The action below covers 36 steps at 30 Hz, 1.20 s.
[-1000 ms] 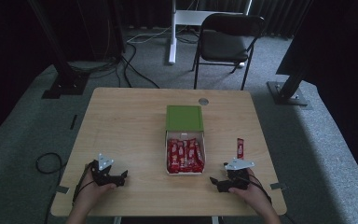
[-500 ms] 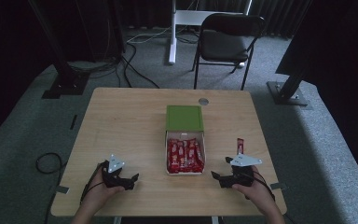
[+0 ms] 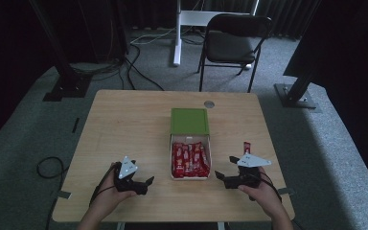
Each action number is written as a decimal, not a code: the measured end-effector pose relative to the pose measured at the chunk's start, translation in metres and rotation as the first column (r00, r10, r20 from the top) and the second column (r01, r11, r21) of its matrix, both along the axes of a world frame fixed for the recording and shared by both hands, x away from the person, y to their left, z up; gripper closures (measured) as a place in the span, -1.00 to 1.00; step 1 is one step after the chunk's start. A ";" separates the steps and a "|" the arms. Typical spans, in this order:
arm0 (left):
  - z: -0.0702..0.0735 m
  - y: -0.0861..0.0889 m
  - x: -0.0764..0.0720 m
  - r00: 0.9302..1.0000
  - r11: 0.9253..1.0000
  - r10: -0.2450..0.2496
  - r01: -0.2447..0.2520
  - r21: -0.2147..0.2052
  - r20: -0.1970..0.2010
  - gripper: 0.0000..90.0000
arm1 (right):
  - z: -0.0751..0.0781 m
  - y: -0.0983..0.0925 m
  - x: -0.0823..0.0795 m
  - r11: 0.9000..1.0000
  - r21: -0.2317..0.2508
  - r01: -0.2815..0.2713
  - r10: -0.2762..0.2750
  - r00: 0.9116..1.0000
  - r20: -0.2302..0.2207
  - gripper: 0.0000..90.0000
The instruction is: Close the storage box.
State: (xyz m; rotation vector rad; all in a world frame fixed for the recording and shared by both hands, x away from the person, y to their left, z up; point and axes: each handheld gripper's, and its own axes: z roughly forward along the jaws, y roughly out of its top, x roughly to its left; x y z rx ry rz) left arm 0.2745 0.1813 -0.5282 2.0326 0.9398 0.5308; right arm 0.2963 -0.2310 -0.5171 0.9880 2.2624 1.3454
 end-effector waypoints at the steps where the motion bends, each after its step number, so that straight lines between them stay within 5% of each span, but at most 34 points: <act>1: 0.001 -0.003 0.000 1.000 1.000 -0.010 0.010 0.001 0.003 -0.87 | 0.001 0.001 0.000 1.000 0.001 -0.002 0.002 1.000 0.002 -0.72; 12: 0.013 -0.025 0.004 0.996 0.995 -0.080 0.082 -0.054 0.047 -0.87 | 0.009 0.010 0.005 0.999 0.025 -0.024 0.023 0.999 0.023 -0.72; 25: 0.016 -0.042 0.012 0.990 0.990 -0.125 0.129 -0.061 0.066 -0.87 | 0.004 0.014 0.013 0.999 0.029 -0.014 0.013 1.000 0.014 -0.71; 32: 0.018 -0.047 0.022 0.991 0.988 -0.092 0.102 -0.111 0.096 -0.87 | 0.002 0.015 0.015 0.999 0.043 -0.012 0.012 1.000 0.005 -0.72; 36: 0.016 -0.048 0.028 0.993 0.991 -0.077 0.087 -0.100 0.091 -0.87 | 0.001 0.016 0.016 0.999 0.045 -0.014 0.014 1.000 0.003 -0.72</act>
